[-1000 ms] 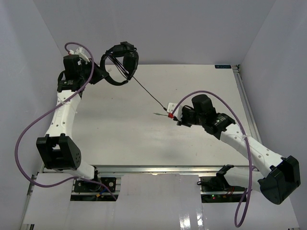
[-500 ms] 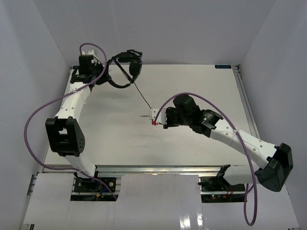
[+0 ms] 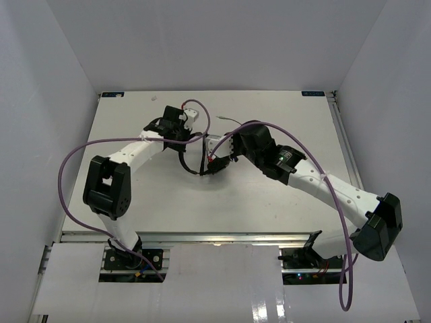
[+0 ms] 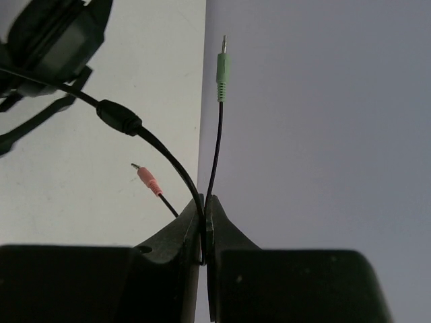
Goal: Wrap the headphones
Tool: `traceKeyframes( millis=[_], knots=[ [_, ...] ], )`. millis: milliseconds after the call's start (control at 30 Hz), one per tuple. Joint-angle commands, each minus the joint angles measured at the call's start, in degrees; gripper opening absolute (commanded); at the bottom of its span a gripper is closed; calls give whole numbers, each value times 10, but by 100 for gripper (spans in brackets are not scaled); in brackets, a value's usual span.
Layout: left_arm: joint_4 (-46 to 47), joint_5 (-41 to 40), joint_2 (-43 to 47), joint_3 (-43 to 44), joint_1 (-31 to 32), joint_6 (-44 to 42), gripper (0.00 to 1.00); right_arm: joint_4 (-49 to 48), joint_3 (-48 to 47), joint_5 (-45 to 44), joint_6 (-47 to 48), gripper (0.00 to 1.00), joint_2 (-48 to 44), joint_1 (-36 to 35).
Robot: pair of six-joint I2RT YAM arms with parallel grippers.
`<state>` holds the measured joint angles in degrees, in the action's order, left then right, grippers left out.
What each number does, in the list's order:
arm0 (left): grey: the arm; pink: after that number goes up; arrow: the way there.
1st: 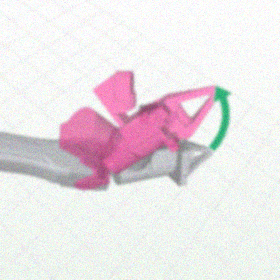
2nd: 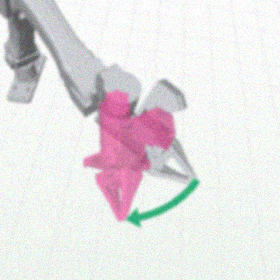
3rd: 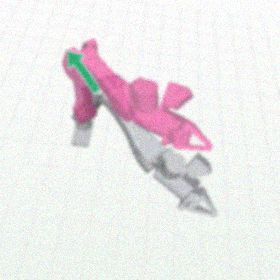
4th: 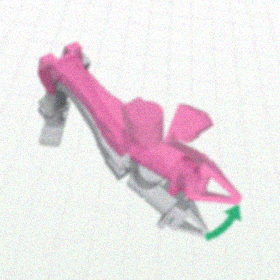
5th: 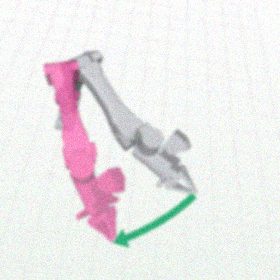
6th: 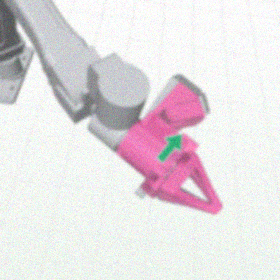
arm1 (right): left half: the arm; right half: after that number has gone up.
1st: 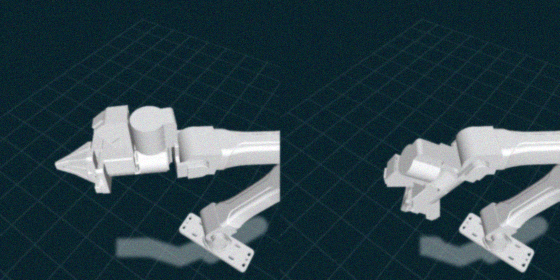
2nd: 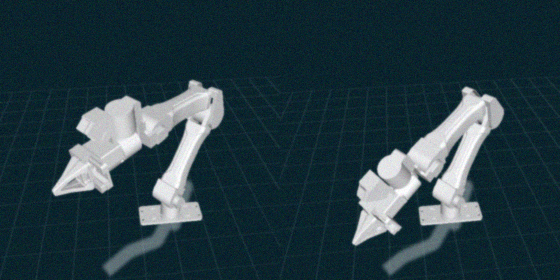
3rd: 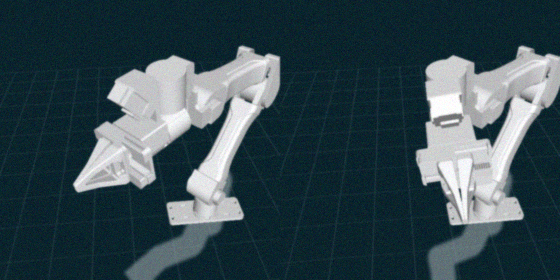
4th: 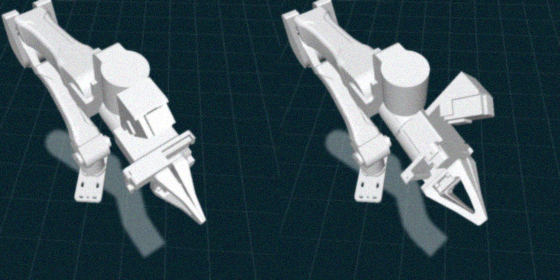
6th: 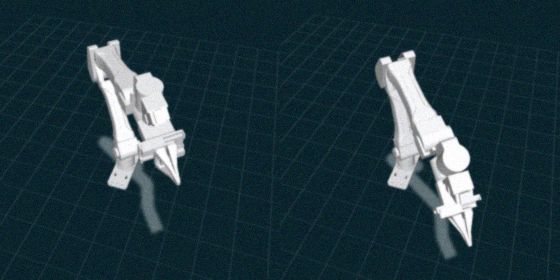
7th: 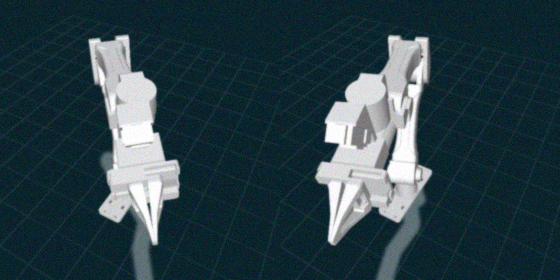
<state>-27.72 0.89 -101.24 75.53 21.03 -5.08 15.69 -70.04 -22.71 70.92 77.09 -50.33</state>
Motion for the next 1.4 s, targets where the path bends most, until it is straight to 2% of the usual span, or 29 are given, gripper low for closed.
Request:
traceKeyframes(
  millis=[0, 133, 300, 533, 733, 1067, 1233, 1367],
  knots=[
    [37, 38, 79, -10, 42, -88, 0, -62, 0, -25, 88, 8, -4, 21],
    [43, 107, 105, -32, 60, -104, 0, -71, 15, 34, 77, 8, -4, 43],
    [53, 200, 139, -70, 72, -104, 0, -78, 14, 153, -46, 8, 2, 95],
    [70, 290, 153, -89, 78, -78, 0, -111, 12, 224, -182, 8, 26, 137],
    [76, 309, 132, -78, 87, -64, 0, -111, 5, 282, -237, 8, 51, 142],
    [76, 337, 110, -41, 105, -56, 0, -116, -19, 291, -298, 8, 107, 157],
    [83, 270, 127, -45, 104, -45, 0, -116, 5, 362, -350, 8, 108, 209],
    [88, 202, 121, -51, 87, -17, 0, -134, 34, 458, -398, 8, 105, 256]
  ],
)
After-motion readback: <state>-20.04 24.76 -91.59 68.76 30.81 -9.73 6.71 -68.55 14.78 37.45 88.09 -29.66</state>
